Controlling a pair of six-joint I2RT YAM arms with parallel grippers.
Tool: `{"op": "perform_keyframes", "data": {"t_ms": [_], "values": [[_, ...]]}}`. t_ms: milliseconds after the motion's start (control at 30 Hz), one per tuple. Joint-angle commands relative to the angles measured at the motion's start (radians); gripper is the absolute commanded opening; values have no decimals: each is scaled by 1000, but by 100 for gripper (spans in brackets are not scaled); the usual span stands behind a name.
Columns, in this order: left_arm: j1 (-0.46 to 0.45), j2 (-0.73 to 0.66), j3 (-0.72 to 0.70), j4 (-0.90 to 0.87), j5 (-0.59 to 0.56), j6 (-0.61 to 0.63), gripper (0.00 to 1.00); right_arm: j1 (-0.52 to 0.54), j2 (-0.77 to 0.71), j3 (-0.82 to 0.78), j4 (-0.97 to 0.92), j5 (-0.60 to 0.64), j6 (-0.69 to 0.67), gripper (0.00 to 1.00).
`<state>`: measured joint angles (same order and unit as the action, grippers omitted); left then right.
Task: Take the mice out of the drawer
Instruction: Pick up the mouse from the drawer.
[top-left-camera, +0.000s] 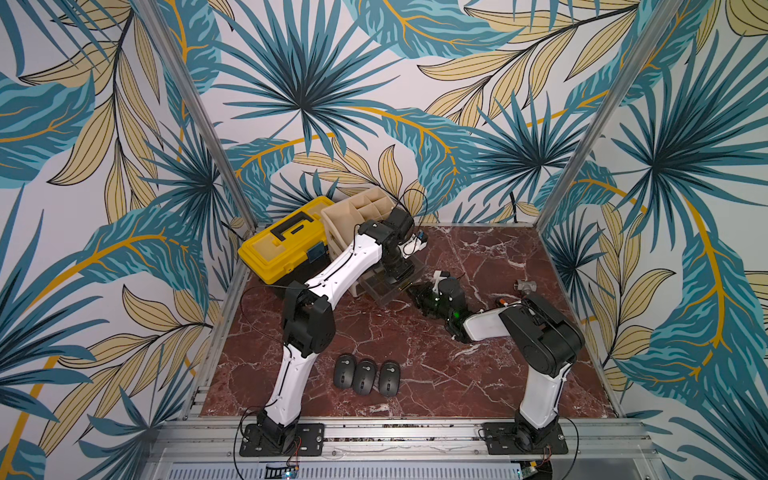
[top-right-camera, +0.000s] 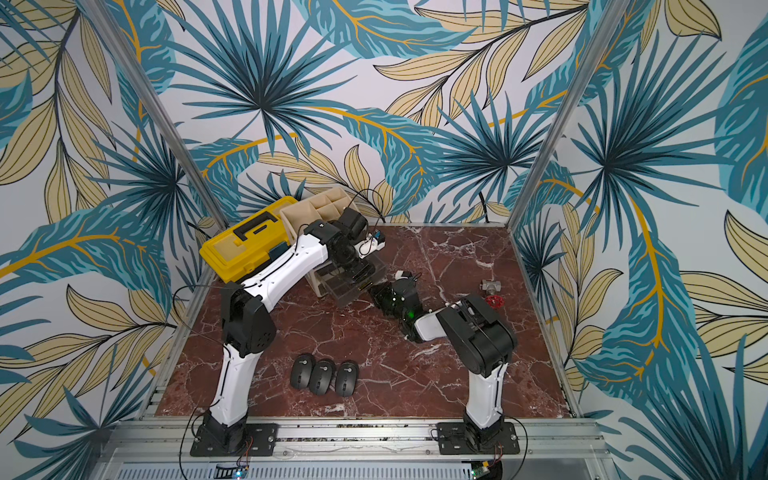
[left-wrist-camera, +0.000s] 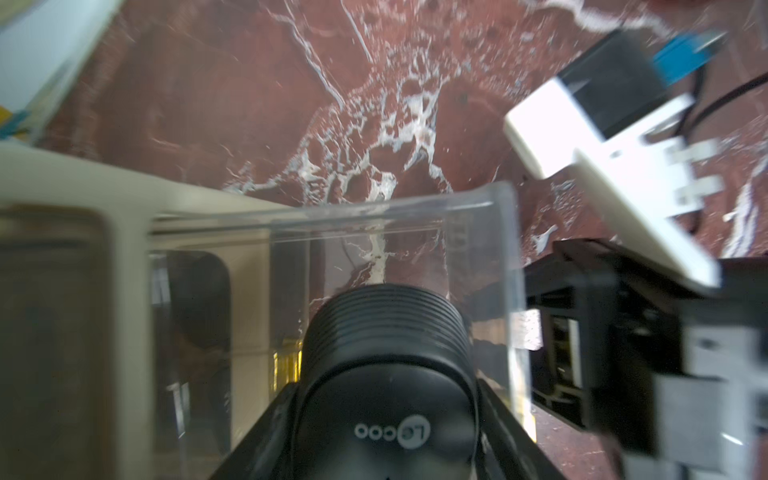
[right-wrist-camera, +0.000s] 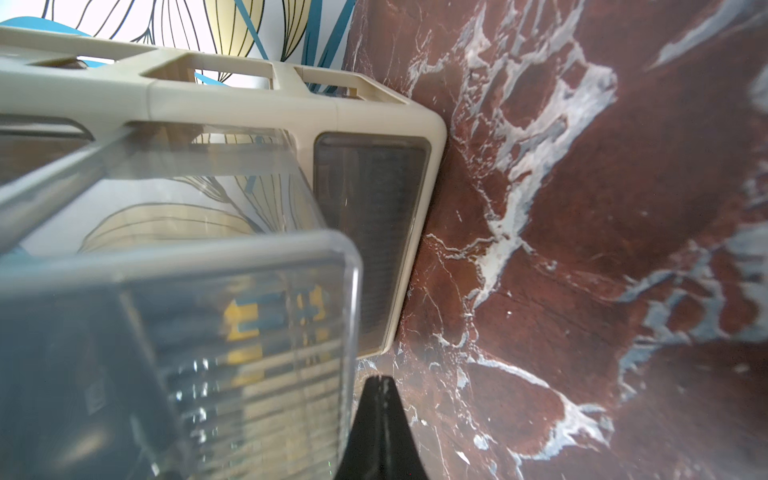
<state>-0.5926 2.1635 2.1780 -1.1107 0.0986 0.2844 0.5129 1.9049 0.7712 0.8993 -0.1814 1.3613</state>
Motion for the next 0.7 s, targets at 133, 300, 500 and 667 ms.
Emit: {"op": "perform_keyframes", "data": {"t_ms": [133,300,500,667], "values": [[-31,-139,1,21,-29,-100,51,-2,0,15,41,-3,-37,0],[-68,-192,-2,-36,-83,-225,51,-30,-43,16,-40,-38,-113,0],[-126,-305,-88,-54,-116,-430,52,-77,-147,-9,-242,-44,-221,0],[-180,-393,-207,-37,-138,-602,52,-92,-276,-1,-507,-14,-364,0]]}}
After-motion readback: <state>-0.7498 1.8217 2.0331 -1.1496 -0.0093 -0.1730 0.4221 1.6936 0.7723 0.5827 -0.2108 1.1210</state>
